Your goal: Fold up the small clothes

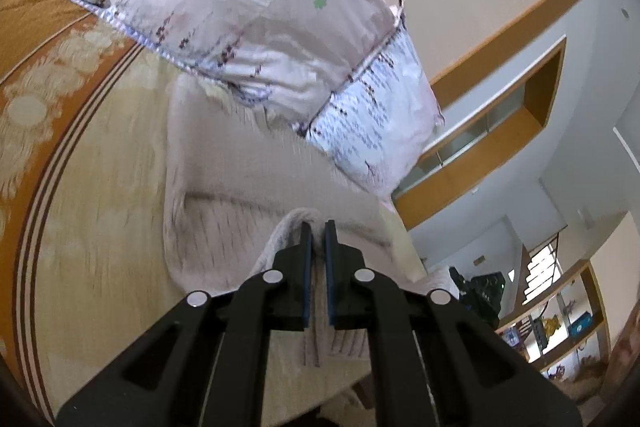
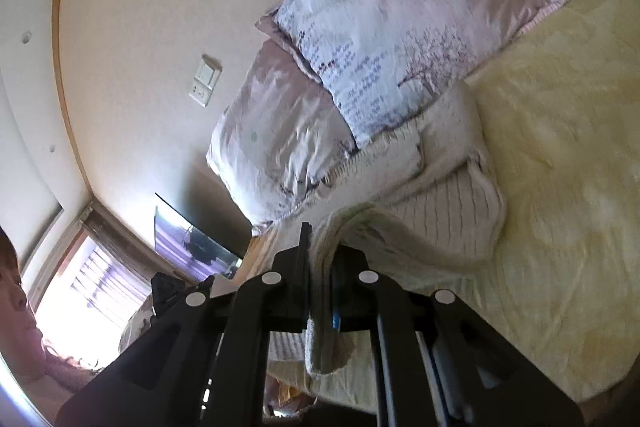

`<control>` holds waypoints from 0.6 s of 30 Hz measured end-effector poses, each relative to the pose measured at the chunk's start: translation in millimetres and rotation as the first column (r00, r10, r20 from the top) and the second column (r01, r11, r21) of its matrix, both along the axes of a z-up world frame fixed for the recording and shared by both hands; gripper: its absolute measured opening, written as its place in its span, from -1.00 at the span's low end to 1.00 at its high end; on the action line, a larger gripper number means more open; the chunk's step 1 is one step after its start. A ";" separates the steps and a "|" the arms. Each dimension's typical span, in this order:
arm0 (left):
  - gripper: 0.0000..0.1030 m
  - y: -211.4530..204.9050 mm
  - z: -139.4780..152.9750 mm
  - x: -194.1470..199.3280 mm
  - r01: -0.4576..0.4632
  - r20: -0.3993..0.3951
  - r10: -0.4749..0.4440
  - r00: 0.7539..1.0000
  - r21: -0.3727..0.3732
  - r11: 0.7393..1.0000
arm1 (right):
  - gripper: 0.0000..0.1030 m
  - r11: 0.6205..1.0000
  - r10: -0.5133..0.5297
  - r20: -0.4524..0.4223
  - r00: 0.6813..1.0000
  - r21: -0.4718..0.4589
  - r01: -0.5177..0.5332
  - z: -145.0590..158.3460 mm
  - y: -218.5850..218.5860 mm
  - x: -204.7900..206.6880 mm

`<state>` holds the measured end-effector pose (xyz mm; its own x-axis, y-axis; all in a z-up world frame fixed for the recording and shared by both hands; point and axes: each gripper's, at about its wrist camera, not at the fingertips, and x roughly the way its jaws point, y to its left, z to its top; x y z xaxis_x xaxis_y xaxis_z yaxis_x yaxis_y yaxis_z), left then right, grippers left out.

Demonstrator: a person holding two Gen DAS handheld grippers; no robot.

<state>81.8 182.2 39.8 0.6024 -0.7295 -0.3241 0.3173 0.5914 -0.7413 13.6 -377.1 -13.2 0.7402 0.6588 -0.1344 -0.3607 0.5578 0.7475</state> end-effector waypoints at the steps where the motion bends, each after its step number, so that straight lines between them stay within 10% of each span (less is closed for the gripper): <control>1: -0.90 1.0 2.2 6.7 -0.007 0.002 0.007 1.000 -0.004 1.000 | -0.85 1.000 -0.006 0.000 1.000 -0.006 0.006 3.8 0.0 5.6; 8: -0.90 4.9 10.4 65.6 -0.052 -0.014 0.052 0.999 -0.028 0.998 | -0.85 0.998 -0.069 -0.010 0.998 -0.018 0.068 18.3 -3.7 63.5; 18: -0.90 -6.6 -37.2 157.2 -0.125 -0.186 0.119 0.975 -0.022 0.992 | -0.85 0.986 -0.163 -0.244 0.956 -0.064 0.152 -18.9 -3.6 172.6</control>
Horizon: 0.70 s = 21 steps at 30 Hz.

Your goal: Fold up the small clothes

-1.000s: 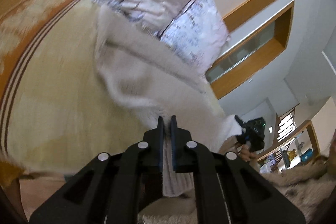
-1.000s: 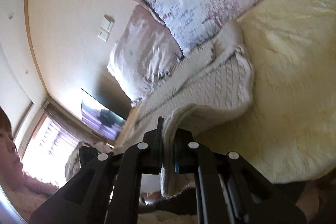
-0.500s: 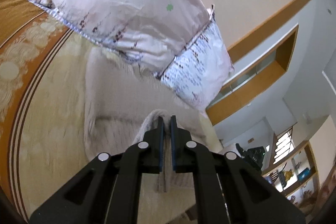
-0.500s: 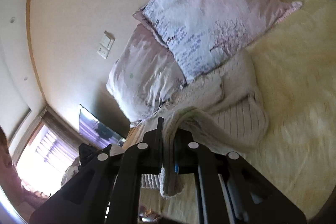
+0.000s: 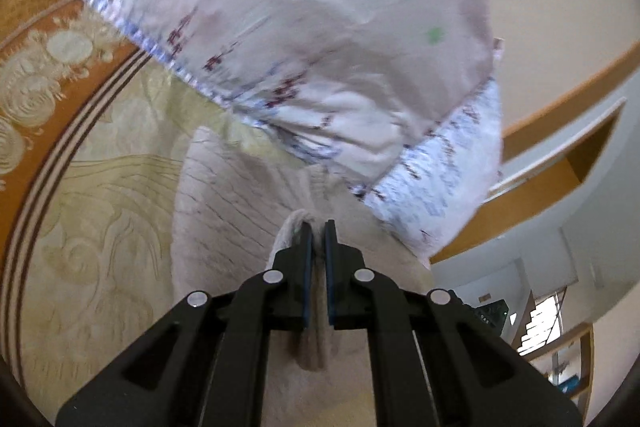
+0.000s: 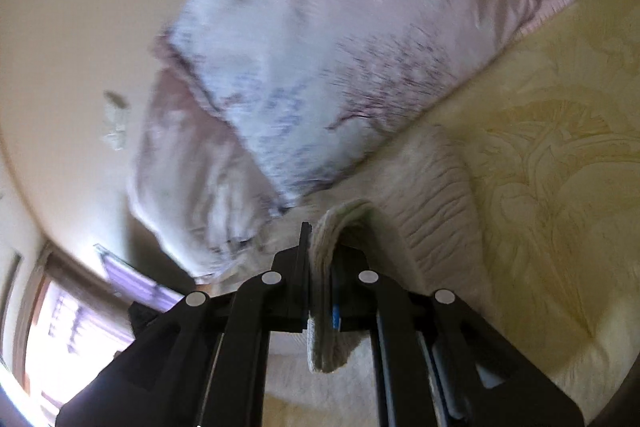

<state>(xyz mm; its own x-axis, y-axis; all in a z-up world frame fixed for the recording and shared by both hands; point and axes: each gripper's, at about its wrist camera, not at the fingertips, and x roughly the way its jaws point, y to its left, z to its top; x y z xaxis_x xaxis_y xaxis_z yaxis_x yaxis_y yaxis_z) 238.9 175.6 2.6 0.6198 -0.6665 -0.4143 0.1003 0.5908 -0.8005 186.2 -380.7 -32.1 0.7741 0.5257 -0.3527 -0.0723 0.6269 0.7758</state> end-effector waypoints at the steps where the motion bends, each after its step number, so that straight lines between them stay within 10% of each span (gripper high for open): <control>1: -0.90 -0.2 -4.2 3.9 -0.004 -0.015 0.004 1.000 -0.005 1.000 | -0.85 1.000 -0.007 -0.026 1.000 -0.008 0.007 -4.3 -0.5 5.8; 6: -0.86 1.5 -18.2 10.5 -0.005 -0.078 0.003 0.997 -0.029 1.000 | -0.78 1.000 0.006 -0.133 0.991 0.009 -0.004 -22.0 -1.3 21.7; 11: -0.22 -3.7 -6.7 -4.9 0.029 -0.065 -0.031 0.997 -0.025 0.999 | -0.35 0.999 0.032 -0.115 0.993 0.021 -0.029 -14.7 -3.0 5.3; 16: -0.22 -10.8 -6.2 -17.9 0.070 -0.093 -0.069 0.993 0.002 0.998 | -0.36 0.998 0.042 -0.111 0.993 -0.034 -0.046 -9.9 4.5 -3.5; 21: -0.48 -19.5 -12.6 -23.5 0.107 -0.122 -0.106 0.987 0.001 0.994 | -0.81 0.997 0.034 -0.099 0.994 -0.065 -0.040 -7.9 9.9 -4.0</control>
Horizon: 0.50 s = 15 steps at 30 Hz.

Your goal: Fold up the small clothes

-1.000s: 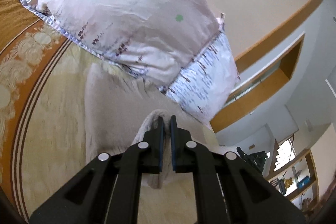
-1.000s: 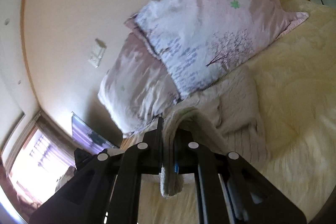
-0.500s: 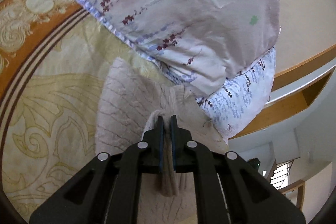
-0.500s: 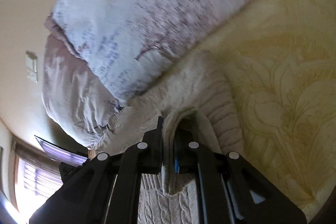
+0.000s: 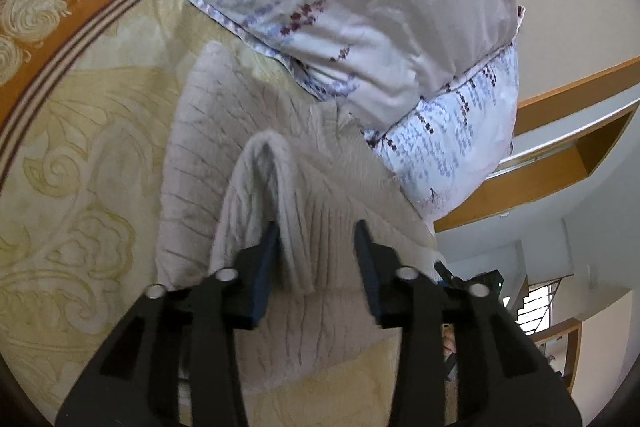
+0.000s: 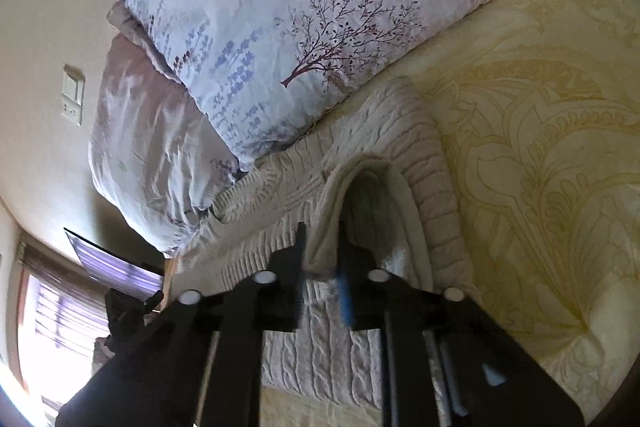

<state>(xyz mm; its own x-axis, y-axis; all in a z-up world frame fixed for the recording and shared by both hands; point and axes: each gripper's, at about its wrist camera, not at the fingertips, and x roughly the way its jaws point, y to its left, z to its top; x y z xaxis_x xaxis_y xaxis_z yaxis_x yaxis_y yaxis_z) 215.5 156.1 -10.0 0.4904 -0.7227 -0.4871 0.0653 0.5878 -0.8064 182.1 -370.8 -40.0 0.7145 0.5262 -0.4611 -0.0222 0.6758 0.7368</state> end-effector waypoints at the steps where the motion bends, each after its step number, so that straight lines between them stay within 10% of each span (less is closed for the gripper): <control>1: -0.66 -2.5 0.2 1.0 0.007 -0.001 -0.007 1.000 0.005 1.000 | -0.82 1.000 -0.006 0.012 1.000 0.008 0.006 1.9 -0.6 0.2; 9: -0.87 4.0 15.1 27.8 -0.067 0.030 0.068 0.997 -0.023 0.997 | -0.85 0.995 -0.081 0.108 0.991 0.069 0.074 26.0 -9.2 13.3; 15: -0.87 6.7 17.3 60.5 -0.146 0.021 0.147 0.989 -0.038 0.989 | -0.85 0.984 -0.159 0.027 0.987 0.082 0.157 10.1 -10.1 51.6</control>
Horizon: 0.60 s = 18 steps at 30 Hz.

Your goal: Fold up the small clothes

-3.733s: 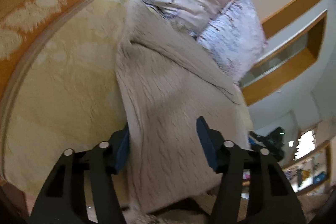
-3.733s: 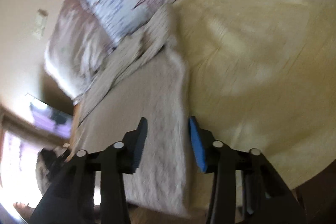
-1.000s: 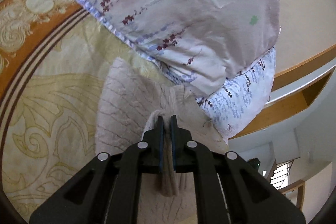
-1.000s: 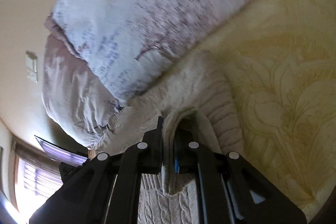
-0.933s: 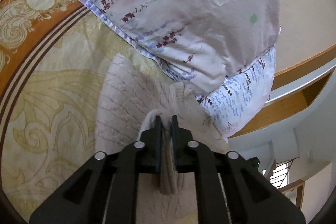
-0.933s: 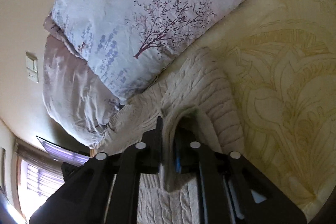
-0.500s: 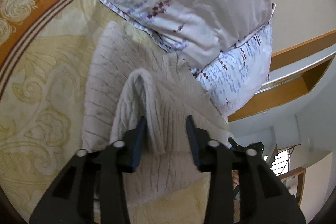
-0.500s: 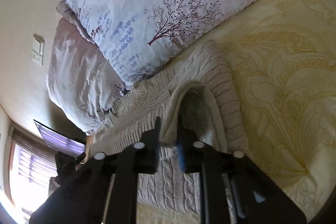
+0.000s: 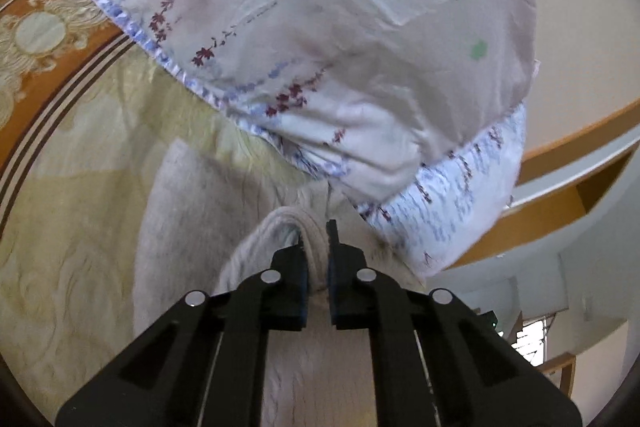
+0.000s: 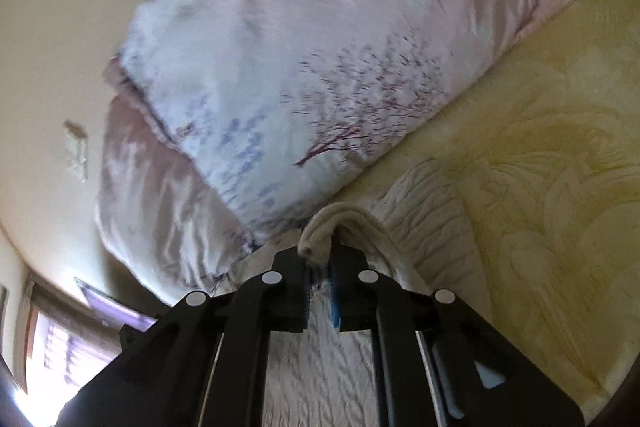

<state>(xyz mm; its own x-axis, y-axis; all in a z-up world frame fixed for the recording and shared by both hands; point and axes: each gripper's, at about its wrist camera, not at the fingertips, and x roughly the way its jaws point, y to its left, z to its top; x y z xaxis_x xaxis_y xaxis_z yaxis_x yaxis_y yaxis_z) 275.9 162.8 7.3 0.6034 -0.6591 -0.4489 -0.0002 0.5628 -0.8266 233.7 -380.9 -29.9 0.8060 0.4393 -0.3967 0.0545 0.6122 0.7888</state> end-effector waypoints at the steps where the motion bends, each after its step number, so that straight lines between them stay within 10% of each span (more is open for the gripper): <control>1: -0.87 -1.8 -2.2 4.5 -0.008 -0.009 0.008 1.000 0.001 1.000 | -0.85 1.000 -0.012 -0.016 1.000 -0.001 0.012 -3.3 -0.3 5.6; 7: -0.84 -9.1 -13.7 31.1 -0.063 -0.048 0.063 0.997 -0.012 0.998 | -0.69 0.999 -0.033 -0.050 0.998 -0.009 0.033 -6.7 2.5 21.4; 9: -0.73 -12.8 -18.6 34.4 -0.062 -0.076 0.060 0.995 -0.026 0.998 | 0.05 0.999 -0.037 -0.038 0.999 0.004 0.037 -3.6 1.8 14.6; 11: -0.33 -13.0 -17.9 29.0 -0.058 -0.074 0.055 0.996 -0.037 0.998 | 0.36 0.997 -0.060 -0.006 0.998 -0.039 0.060 5.4 -0.8 0.4; 13: 0.02 -8.3 -10.5 18.6 -0.055 -0.056 0.054 0.997 -0.021 0.998 | 0.36 0.995 -0.065 0.020 0.998 -0.080 0.066 13.2 -5.9 -16.7; 18: 0.09 3.9 11.9 -16.8 0.010 0.015 -0.012 1.000 0.100 0.995 | 0.24 0.981 -0.062 0.049 0.997 -0.180 0.070 20.0 -18.3 -59.7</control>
